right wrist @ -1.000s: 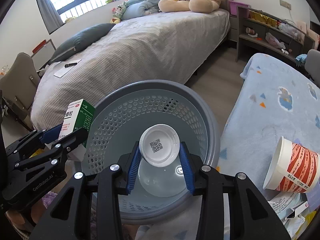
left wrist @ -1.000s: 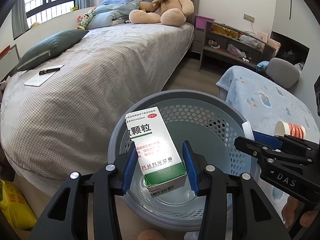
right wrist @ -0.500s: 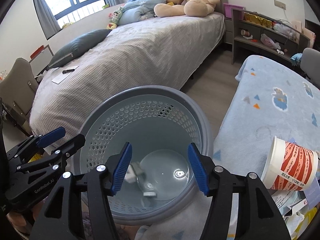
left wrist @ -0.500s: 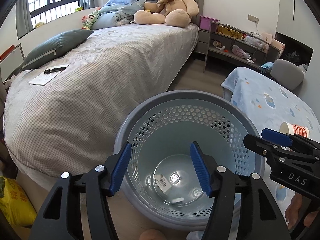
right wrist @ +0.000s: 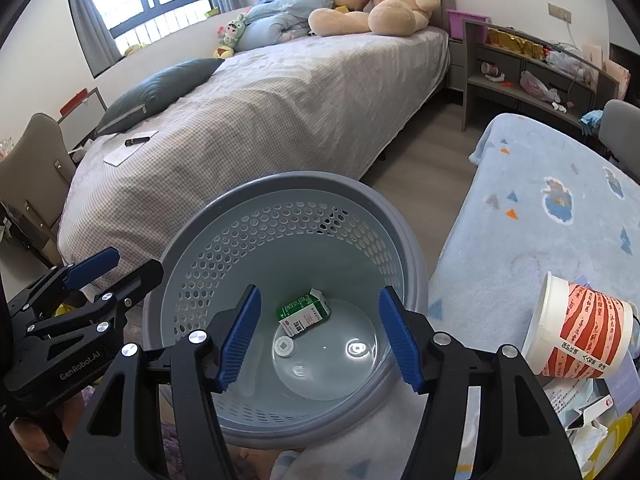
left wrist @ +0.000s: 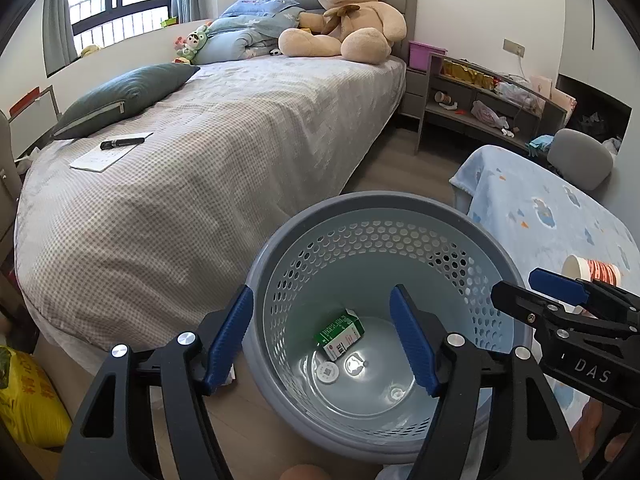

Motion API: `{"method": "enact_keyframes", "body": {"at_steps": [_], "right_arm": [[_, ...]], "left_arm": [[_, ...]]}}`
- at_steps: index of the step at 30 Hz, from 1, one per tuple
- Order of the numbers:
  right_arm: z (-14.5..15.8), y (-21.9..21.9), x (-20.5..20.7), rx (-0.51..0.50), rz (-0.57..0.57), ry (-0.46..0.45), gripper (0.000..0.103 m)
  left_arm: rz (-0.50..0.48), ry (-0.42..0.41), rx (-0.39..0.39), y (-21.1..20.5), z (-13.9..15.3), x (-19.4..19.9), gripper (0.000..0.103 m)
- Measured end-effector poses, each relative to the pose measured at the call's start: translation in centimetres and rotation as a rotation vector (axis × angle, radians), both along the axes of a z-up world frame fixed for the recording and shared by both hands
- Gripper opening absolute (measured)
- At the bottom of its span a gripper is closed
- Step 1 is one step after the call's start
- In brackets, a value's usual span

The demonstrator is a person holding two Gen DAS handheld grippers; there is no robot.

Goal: Collect trash
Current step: 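Move both open grippers back from the basket toward the table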

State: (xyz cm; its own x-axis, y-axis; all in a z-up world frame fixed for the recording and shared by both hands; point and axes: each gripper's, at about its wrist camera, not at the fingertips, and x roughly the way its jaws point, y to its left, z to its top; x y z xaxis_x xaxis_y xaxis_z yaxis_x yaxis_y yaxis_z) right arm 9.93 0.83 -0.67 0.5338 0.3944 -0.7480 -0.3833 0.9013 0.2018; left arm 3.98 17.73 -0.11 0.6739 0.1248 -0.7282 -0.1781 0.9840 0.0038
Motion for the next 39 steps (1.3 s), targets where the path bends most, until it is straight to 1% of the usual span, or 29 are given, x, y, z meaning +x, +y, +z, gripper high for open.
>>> {"method": "enact_keyframes", "body": {"at_steps": [3, 5, 10, 14, 21, 24, 32, 39], "right_arm": [[0.0, 0.0, -0.1, -0.002, -0.001, 0.0, 0.063], [0.0, 0.0, -0.1, -0.003, -0.003, -0.002, 0.065], [0.0, -0.1, -0.4, -0.007, -0.006, -0.006, 0.067], [0.1, -0.4, -0.7, -0.008, -0.013, -0.011, 0.07], [-0.1, -1.4, -1.7, -0.008, -0.04, 0.002, 0.072], [-0.2, -2.0, -2.4, -0.004, -0.058, 0.007, 0.075], [0.0, -5.2, -5.1, 0.019, -0.134, 0.01, 0.078], [0.0, -9.6, -8.1, 0.015, -0.219, 0.016, 0.079]], "left_arm": [[0.006, 0.003, -0.001, 0.1, 0.0, 0.0, 0.068], [0.008, 0.002, -0.002, 0.2, 0.1, 0.0, 0.07], [0.01, -0.008, -0.002, 0.1, 0.3, -0.2, 0.071], [0.011, -0.013, -0.004, 0.1, 0.4, -0.3, 0.074], [-0.003, -0.018, -0.011, -0.3, 0.6, -0.5, 0.075], [-0.014, -0.021, -0.012, -0.7, 0.7, -0.7, 0.075], [-0.046, -0.026, -0.007, -1.9, 0.8, -1.1, 0.075], [-0.071, -0.036, 0.0, -3.2, 1.1, -1.5, 0.075]]}}
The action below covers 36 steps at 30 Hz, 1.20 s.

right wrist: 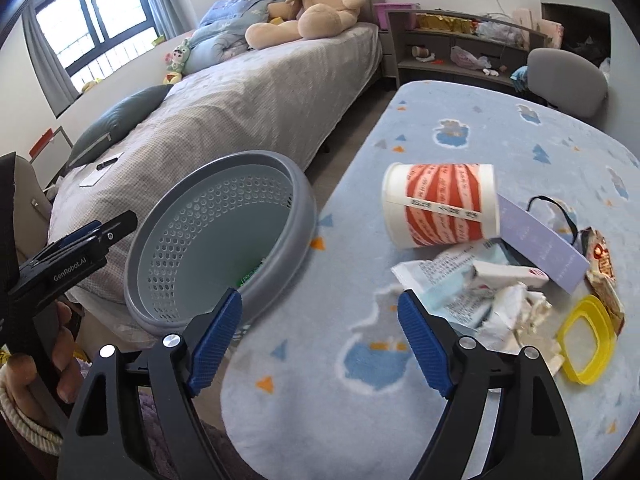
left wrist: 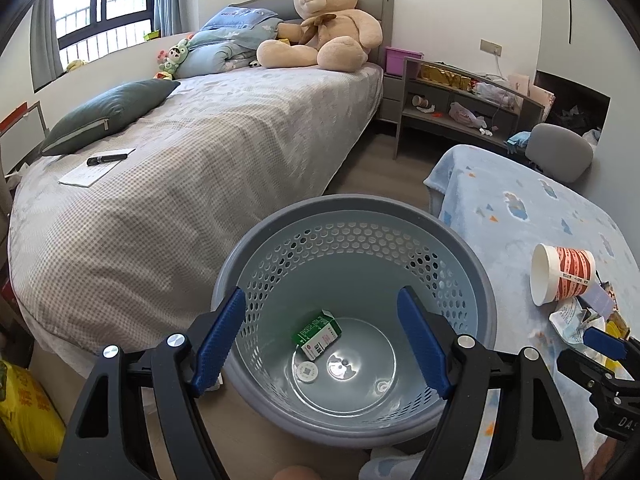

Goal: Collect trash
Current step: 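Move both open grippers back from the basket toward the table, then grasp the yellow square container rim with the right gripper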

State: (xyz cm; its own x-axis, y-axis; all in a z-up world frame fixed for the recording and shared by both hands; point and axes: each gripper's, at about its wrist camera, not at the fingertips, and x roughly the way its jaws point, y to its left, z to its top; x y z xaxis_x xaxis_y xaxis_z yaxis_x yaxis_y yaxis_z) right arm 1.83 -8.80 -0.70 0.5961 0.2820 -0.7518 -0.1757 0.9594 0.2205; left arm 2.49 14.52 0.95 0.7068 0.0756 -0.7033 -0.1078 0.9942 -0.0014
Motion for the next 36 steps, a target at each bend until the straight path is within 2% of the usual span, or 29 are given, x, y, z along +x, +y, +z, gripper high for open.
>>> {"method": "enact_keyframes", "body": {"at_steps": [16, 27, 36], "right_arm": [[0.2, -12.4, -5.8, -0.099, -0.21, 0.021, 0.081], [-0.8, -16.3, -6.2, -0.138, -0.241, 0.051, 0.085], [-2.8, -18.5, -4.4, -0.099, -0.262, 0.12, 0.088]], "left_arm": [[-0.101, -0.003, 0.007, -5.7, 0.3, -1.0, 0.076], [-0.154, -0.009, -0.024, -10.0, -0.1, -2.1, 0.076], [-0.171, 0.007, -0.014, -11.3, -0.8, -1.9, 0.076]]}}
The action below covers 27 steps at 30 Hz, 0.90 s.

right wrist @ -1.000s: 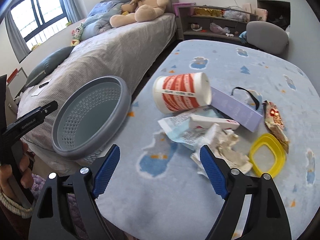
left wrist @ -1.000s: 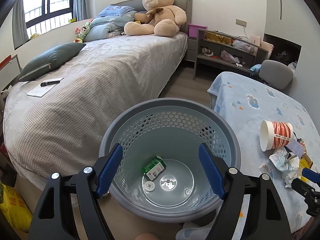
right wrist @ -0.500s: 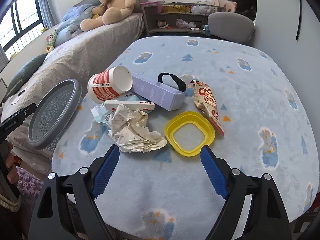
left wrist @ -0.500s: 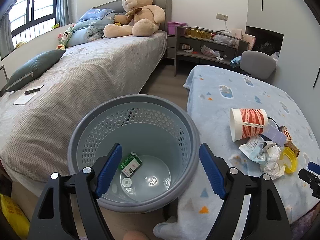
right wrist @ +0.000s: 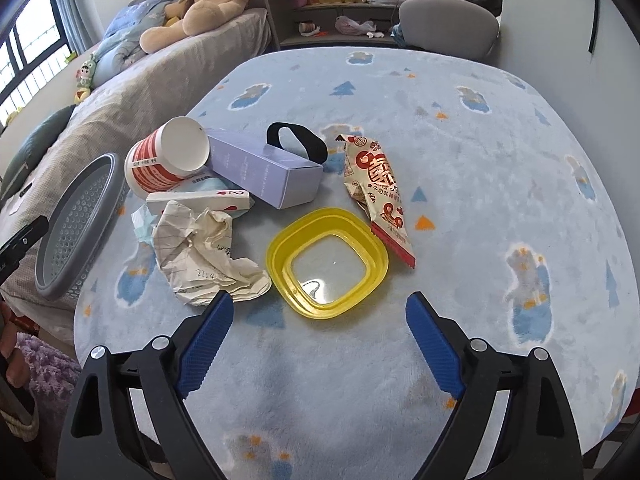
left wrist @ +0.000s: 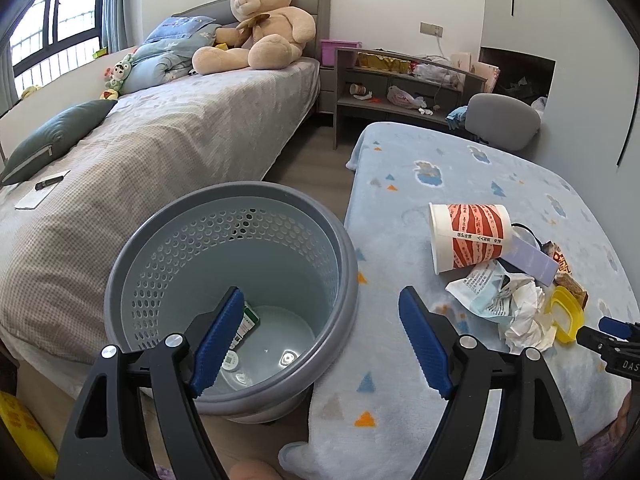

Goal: Collect trash
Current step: 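Grasp the yellow square container rim with the right gripper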

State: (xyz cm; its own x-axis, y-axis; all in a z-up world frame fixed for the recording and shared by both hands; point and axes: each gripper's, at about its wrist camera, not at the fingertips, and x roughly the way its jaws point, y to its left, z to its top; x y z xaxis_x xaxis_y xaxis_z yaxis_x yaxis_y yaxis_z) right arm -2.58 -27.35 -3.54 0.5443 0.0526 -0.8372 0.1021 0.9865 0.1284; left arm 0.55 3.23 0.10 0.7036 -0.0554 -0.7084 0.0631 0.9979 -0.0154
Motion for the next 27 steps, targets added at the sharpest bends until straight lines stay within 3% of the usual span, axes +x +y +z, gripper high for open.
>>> {"method": "enact_keyframes", "body": {"at_steps": [21, 27], "right_arm": [[-2.3, -0.3, 3.4, 0.006, -0.039, 0.049, 0.093], [-2.8, 0.2, 3.9, -0.045, -0.054, 0.049, 0.093]], "left_arm": [[-0.016, 0.023, 0.008, -0.7, -1.0, 0.4, 0.076], [-0.021, 0.025, 0.01, -0.7, -1.1, 0.4, 0.076]]}}
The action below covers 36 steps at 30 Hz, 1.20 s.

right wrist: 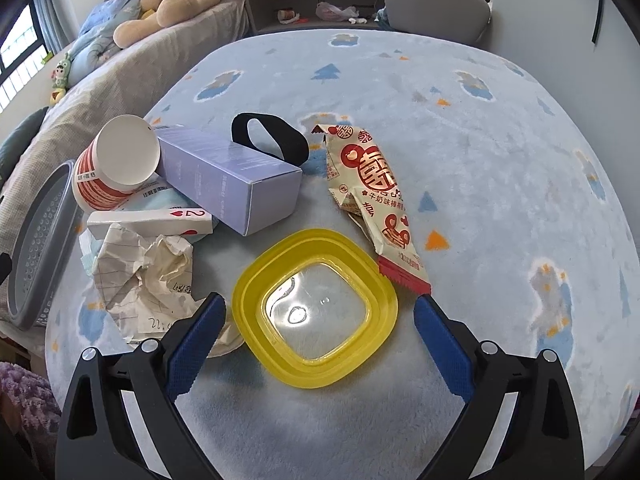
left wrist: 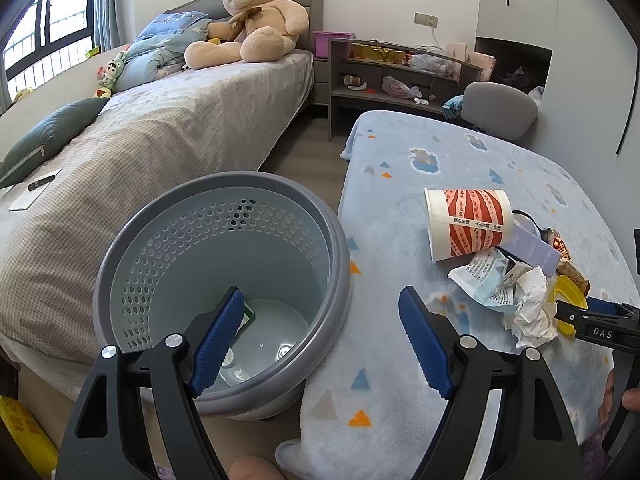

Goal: Collect trash
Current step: 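Grasp the yellow square container rim with the right gripper, then grasp the crumpled paper with the left gripper while the right lifts the yellow container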

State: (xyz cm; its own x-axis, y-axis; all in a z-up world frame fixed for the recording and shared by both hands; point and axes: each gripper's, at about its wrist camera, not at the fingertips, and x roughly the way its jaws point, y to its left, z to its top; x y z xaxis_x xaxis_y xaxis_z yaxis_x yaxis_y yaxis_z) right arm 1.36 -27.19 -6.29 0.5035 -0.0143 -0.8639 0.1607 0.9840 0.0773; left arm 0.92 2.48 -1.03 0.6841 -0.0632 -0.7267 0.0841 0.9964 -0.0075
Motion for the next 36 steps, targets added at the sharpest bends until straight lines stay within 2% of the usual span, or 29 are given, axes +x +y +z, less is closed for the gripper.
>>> {"method": "enact_keyframes", "body": {"at_steps": [5, 8, 11, 20, 28, 36], "right_arm": [[-0.6, 0.1, 0.3, -0.042, -0.001, 0.01, 0.092], [-1.0, 0.3, 0.4, -0.059, 0.003, 0.021, 0.088], [-0.8, 0.5, 0.2, -0.063, 0.018, 0.01, 0.077], [-0.1, 0.0, -1.8, 0.012, -0.009, -0.013, 0.075], [1.0, -0.6, -4.7, -0.002, -0.052, -0.053, 0.075], [1.5, -2.1, -5.5, 0.003, -0.072, -0.076, 0.075]], "left_arm": [[-0.006, 0.001, 0.0, -0.1, -0.1, -0.1, 0.076], [-0.014, 0.001, 0.0, -0.2, -0.1, -0.3, 0.076], [-0.027, -0.002, 0.004, -0.6, -0.1, -0.6, 0.076], [-0.083, -0.015, 0.03, -2.3, -0.3, -2.2, 0.076], [-0.171, 0.018, 0.025, -5.6, -0.7, -4.0, 0.076], [-0.233, 0.047, 0.003, -9.7, -0.7, -4.7, 0.076]]}}
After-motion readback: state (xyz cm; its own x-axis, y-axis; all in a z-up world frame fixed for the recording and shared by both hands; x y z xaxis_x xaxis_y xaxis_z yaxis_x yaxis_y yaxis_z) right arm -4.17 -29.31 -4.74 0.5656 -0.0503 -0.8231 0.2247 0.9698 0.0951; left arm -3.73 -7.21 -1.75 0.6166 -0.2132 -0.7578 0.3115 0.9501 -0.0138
